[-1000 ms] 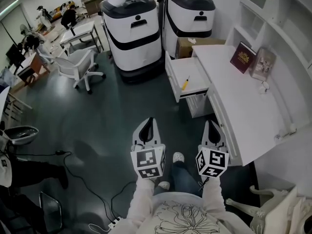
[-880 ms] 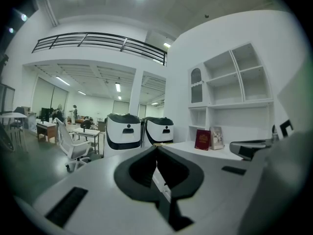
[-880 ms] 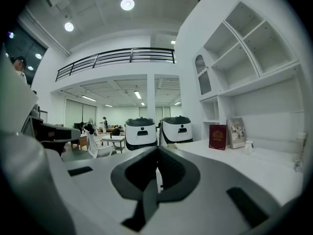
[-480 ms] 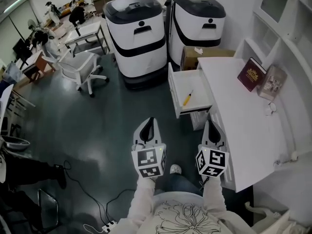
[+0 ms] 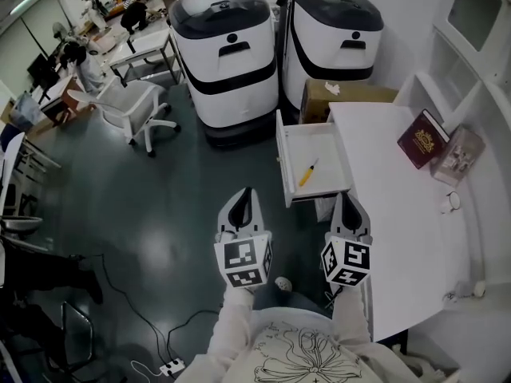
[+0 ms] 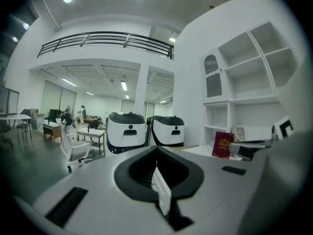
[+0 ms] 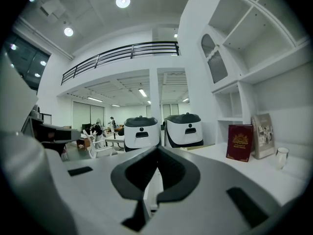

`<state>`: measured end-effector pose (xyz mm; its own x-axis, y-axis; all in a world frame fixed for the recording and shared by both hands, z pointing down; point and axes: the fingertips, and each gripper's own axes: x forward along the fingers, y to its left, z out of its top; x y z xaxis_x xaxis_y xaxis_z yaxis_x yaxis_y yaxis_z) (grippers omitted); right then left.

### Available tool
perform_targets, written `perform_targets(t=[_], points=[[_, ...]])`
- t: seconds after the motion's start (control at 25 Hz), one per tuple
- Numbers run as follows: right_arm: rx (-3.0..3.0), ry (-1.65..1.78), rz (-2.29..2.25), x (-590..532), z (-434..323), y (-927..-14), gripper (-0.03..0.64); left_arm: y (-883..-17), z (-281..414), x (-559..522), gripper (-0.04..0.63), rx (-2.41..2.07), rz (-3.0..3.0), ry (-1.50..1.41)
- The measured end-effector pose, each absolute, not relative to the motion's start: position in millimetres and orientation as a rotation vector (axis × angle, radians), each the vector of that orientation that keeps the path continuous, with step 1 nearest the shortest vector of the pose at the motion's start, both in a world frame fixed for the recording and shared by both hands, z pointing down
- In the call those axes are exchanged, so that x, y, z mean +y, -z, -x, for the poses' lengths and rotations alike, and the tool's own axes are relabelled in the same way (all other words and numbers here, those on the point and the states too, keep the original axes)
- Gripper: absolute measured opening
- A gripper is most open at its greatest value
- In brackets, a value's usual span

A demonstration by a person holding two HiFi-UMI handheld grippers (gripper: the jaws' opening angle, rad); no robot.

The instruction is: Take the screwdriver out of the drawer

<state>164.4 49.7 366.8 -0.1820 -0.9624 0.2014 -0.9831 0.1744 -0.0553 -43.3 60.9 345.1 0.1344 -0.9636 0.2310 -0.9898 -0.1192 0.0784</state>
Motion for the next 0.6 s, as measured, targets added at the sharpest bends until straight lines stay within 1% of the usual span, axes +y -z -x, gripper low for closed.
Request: perform_targets(t=[0.4, 0.6], points=[[-2.3, -0.36, -1.887, 2, -172, -398, -0.003, -368, 41, 20, 0.005, -1.941, -2.133, -0.242], [-2.279, -0.379, -1.903, -34, -175, -410, -0.003, -379, 42, -20, 0.006, -1.93, -2.137, -0.246]])
